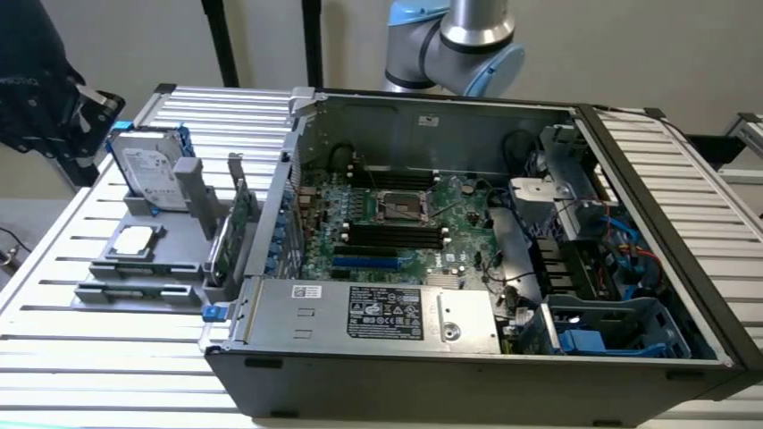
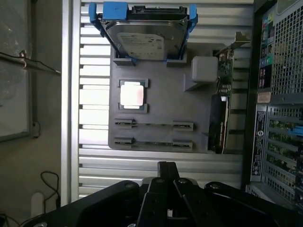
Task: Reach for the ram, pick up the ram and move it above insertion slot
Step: 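Reach for the ram, then pick up the ram and move it above insertion slot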
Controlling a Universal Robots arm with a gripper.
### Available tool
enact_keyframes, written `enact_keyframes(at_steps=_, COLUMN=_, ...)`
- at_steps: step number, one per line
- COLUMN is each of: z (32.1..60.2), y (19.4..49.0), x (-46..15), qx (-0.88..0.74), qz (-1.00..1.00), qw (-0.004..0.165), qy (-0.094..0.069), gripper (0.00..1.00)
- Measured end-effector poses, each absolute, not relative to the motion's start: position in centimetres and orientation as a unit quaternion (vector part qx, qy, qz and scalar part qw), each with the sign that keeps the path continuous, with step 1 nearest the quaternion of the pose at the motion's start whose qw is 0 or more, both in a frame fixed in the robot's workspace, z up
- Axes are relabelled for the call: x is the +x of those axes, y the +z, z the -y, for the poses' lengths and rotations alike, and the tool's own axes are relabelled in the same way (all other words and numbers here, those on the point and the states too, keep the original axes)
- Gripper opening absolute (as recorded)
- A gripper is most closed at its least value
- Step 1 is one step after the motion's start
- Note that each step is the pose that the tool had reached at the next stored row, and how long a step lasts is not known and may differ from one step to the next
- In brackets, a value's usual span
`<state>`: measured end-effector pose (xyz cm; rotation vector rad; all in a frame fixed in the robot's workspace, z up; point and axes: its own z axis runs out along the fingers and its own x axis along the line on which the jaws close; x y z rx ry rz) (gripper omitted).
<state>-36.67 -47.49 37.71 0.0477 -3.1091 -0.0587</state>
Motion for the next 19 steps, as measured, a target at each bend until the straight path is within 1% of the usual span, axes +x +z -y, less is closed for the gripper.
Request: enact_keyframes(at_steps=19, z=47.5, y=37.62, x=-36.66, qx=0.186, qz=0.982, qw=0.019, qy=-0.016, gripper=0.11)
